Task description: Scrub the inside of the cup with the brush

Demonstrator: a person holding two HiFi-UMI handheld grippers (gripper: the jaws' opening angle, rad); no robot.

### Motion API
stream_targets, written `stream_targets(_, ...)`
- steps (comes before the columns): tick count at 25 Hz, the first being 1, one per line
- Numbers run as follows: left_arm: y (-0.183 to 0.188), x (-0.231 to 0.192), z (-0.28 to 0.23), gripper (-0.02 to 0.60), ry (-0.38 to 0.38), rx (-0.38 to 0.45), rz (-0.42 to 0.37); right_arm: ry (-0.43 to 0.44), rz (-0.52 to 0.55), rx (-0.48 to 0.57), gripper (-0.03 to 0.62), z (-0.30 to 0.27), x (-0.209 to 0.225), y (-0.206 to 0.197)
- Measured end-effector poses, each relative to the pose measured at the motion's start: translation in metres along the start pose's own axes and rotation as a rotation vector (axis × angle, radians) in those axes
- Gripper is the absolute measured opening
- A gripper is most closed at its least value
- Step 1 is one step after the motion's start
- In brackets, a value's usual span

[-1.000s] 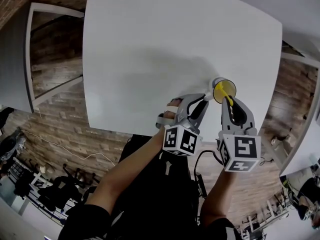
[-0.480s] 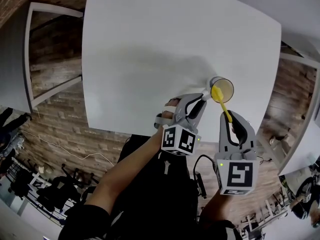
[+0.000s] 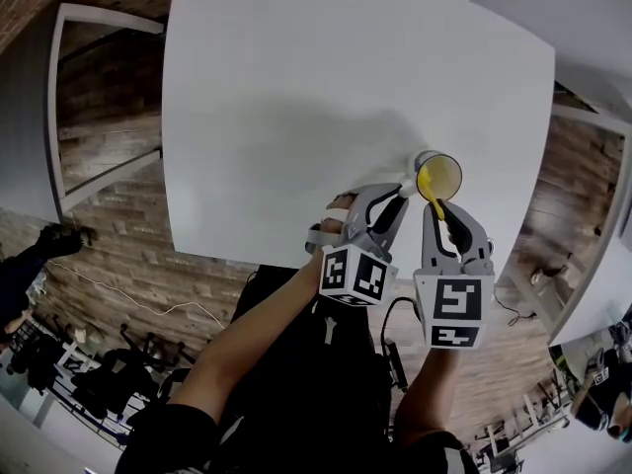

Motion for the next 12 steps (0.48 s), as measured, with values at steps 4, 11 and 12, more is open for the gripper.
stream_targets(4, -0.001, 0.002, 0.000, 0.064, -0.003, -0.002, -0.001, 0.005, 0.011, -0.005, 0.029, 0.021, 0.002, -0.002)
stream_targets(11, -0.002, 0.004, 0.000, 0.063, -0.009, -0.006, -0.006, 0.013, 0.055, -0.014, 0.029, 0.053, 0.004, 0.007)
stream_targets(12, -0.002, 0.004, 0.000, 0.063, -0.007, -0.005, -0.004, 0.018, 0.058, -0.027, 0.029, 0.052, 0.004, 0.007)
Point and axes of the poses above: the fingertips, and each gripper's own axes: z backward along the fingers, x to its right, y out of its top, the point moved 8 cm from there along z, backward along the fingers, and after that the axes turned 3 degrees about y, right-handed, at the moved point
